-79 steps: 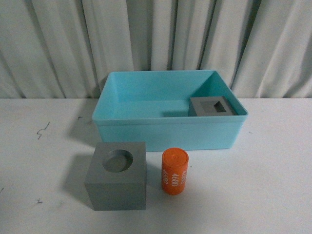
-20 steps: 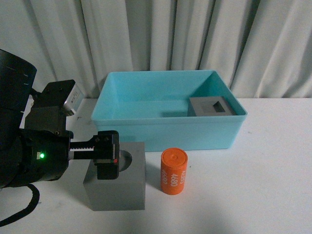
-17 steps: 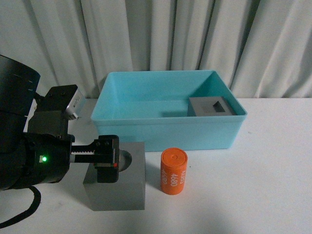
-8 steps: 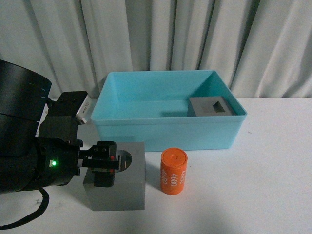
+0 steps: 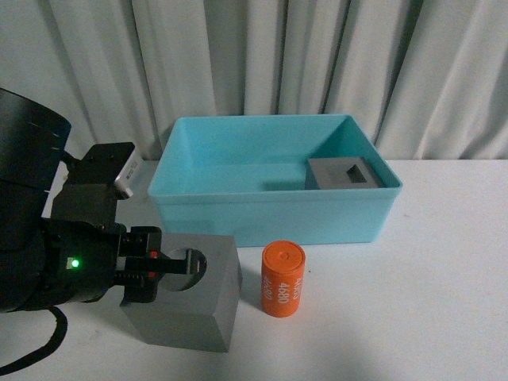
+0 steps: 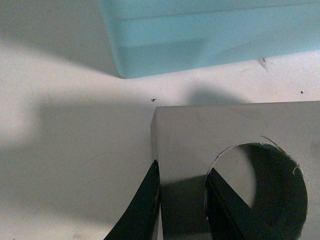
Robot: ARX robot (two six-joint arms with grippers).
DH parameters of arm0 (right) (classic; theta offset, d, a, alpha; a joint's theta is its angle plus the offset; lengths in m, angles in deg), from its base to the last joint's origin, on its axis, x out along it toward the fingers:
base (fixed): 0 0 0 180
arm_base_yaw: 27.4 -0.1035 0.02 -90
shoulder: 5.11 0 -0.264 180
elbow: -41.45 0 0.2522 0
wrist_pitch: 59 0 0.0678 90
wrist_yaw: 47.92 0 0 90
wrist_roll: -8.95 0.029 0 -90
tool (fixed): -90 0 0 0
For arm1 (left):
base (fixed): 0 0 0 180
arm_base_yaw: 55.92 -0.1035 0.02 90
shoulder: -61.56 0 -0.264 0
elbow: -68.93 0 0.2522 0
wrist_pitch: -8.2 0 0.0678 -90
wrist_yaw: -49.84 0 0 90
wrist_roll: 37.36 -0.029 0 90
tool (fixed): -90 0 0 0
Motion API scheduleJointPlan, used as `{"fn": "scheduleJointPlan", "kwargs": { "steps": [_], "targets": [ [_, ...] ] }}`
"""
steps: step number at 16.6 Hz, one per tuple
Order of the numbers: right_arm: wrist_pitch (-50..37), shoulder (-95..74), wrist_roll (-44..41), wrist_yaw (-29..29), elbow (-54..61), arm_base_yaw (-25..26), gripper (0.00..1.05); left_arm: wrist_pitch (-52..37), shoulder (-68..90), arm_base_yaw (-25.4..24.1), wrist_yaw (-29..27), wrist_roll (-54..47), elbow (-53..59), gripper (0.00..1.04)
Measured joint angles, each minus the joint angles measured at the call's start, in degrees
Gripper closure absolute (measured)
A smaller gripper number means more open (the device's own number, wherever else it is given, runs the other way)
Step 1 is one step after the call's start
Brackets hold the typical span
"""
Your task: Place gray and orange parts in blue box
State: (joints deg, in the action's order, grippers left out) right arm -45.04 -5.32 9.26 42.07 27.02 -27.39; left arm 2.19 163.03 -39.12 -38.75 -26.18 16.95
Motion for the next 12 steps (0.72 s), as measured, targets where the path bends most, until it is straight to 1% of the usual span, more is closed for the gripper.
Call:
{"fn": "scheduleJointPlan", "kwargs": {
  "steps": [4,6,7,10,12],
  "targets": [
    [0.0,0.0,0.0,0.0,0.0,0.0,0.06,6.1,-8.4,-2.5,-1.5,2.4,1.6,0.84],
    [0.0,0.0,0.0,0.0,0.0,0.0,0.06,10.5,-17.5,-4.3,-1.9,4.7,1.5,0.84],
    [0.0,0.0,0.0,0.0,0.0,0.0,0.06,15.5,-25.7,-5.4,-3.0,6.4,-2.5,0.85],
    [0.0,0.0,0.0,0.0,0.0,0.0,0.06,13.7,-21.0,-3.7,-3.6,6.2,-11.4,0.85],
    [0.0,0.0,0.0,0.0,0.0,0.0,0.06,12.4,-11.1,-1.2,-4.6,4.4,-20.2,0.85]
  ]
}}
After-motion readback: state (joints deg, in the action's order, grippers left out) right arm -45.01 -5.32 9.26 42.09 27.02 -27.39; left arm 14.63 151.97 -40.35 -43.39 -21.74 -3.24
